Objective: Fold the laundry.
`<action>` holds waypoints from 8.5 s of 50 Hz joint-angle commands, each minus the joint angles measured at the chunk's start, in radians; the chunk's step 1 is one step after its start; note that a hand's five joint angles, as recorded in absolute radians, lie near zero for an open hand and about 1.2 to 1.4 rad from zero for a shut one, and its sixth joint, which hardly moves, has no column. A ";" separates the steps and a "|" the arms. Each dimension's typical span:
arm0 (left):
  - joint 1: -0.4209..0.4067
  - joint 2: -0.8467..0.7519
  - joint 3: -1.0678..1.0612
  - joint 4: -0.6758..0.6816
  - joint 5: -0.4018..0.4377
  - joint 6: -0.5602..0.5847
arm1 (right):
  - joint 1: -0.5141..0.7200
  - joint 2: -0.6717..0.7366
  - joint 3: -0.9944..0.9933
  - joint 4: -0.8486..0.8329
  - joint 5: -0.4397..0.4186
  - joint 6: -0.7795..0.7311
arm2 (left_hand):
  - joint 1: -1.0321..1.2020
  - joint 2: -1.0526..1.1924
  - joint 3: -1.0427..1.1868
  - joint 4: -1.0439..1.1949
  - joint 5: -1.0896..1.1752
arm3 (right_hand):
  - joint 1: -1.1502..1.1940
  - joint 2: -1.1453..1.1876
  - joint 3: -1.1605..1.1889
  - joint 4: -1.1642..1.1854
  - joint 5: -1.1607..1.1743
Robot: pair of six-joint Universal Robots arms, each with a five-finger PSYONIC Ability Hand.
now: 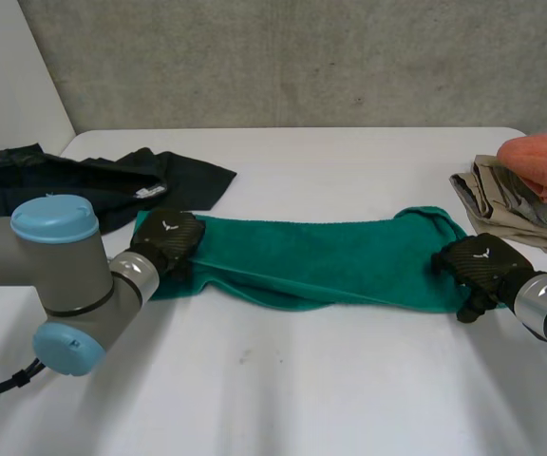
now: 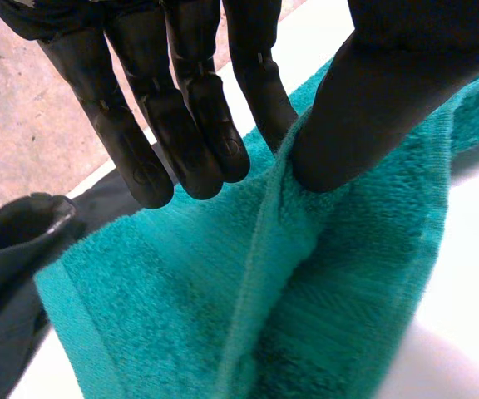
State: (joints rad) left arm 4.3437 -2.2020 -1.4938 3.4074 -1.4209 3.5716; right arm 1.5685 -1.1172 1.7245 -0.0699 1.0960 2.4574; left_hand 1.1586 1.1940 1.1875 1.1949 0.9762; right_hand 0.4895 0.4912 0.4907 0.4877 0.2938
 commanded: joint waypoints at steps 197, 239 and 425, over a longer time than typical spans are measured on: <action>0.037 0.163 0.431 0.392 -0.174 0.161 | 0.140 -0.012 -0.724 -0.275 0.383 0.033 | 0.238 0.202 0.209 0.201 0.246 | 0.907 0.905 0.906 0.909 0.928; 0.045 0.617 -0.451 -0.552 -0.168 0.349 | 0.032 -0.167 -0.077 0.462 0.298 -0.402 | 0.238 0.202 0.209 0.201 0.246 | 0.907 0.905 0.906 0.909 0.928; -0.265 0.197 -0.102 -0.055 -0.326 -0.324 | 0.513 0.183 -0.450 0.077 0.128 0.658 | -0.945 -0.980 -0.974 -0.981 -0.937 | -0.315 -0.317 -0.316 -0.313 -0.294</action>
State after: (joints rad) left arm 4.1028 -1.8766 -1.6516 3.4953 -1.7341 3.2740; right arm 2.0744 -1.0399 1.3485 -0.0781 1.2496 3.1156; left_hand 0.1931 0.2081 0.2141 0.2044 0.0492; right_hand 0.2315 0.2174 0.2154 0.2118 0.0478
